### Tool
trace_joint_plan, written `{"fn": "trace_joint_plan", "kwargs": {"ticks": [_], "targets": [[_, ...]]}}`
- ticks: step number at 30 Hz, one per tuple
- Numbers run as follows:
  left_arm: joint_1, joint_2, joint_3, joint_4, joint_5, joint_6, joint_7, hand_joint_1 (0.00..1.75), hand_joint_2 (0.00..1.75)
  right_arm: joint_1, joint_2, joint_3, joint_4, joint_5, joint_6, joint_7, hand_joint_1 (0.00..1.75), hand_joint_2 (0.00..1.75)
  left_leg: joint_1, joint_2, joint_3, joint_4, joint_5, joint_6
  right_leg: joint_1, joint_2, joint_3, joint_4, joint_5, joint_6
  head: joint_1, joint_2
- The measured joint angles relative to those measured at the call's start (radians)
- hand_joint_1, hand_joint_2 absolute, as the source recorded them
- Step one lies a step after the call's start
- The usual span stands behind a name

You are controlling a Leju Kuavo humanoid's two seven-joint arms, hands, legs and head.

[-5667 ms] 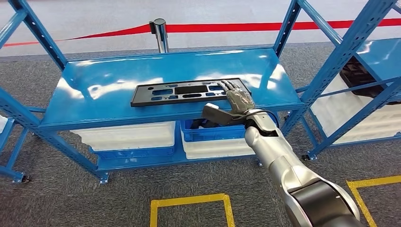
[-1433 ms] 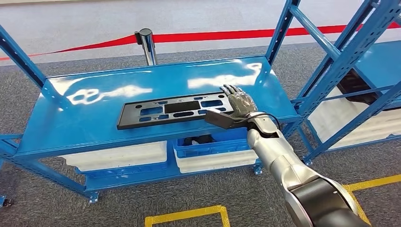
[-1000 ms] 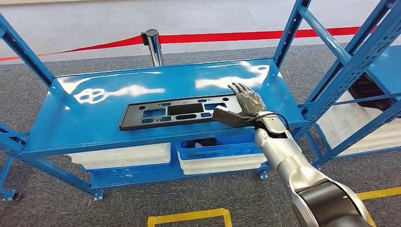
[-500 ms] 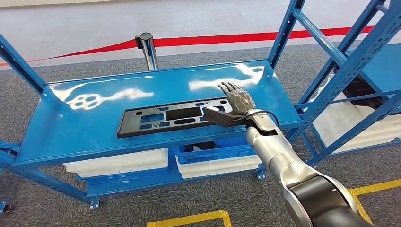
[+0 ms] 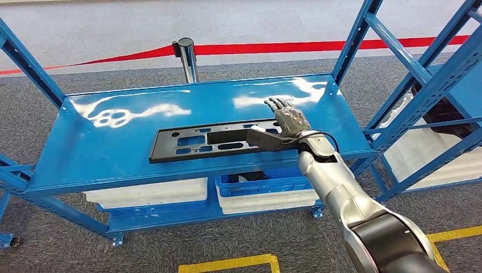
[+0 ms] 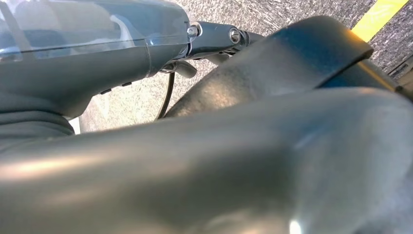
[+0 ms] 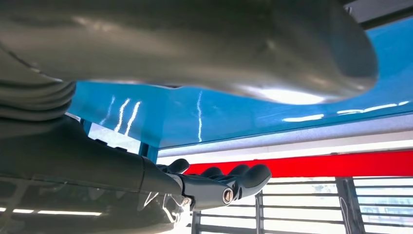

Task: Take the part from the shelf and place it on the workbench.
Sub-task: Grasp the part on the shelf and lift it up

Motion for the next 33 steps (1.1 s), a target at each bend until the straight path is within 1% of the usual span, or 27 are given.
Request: {"fn": "trace_joint_plan", "kwargs": {"ticks": [10,19,29,33], "targets": [[0.0,0.0,0.0,0.0,-0.01,-0.003,0.001,0.0,0.0,-0.016,0.03,0.0,0.017,-0.008,0.045,0.008,0.0,0.0,0.001,0.001,0.001,-0.002,0.0,0.0,0.002,0.0,-0.005,0.008,-0.003,-0.003,-0.005,0.0],[-0.001,0.0,0.0,0.0,-0.014,-0.012,0.006,0.0,0.0,-0.017,0.057,0.0,0.032,-0.019,0.06,0.013,0.0,0.0,0.004,0.001,0.0,-0.002,0.0,0.0,0.002,0.0,-0.005,0.008,-0.004,-0.003,-0.005,0.0],[-0.002,0.0,0.0,0.0,-0.017,-0.014,0.012,0.0,0.0,-0.004,0.073,0.003,0.054,-0.016,0.071,0.045,0.0,0.0,0.004,0.001,0.0,-0.002,0.0,0.0,0.002,0.0,-0.005,0.008,-0.004,-0.003,-0.005,0.0],[-0.002,0.0,0.0,0.0,-0.018,-0.014,0.012,0.0,0.0,0.007,0.08,0.004,0.065,-0.018,0.091,0.065,0.0,0.0,0.004,0.001,0.0,-0.002,0.0,0.0,0.002,0.0,-0.005,0.008,-0.004,-0.004,-0.005,0.0]]}}
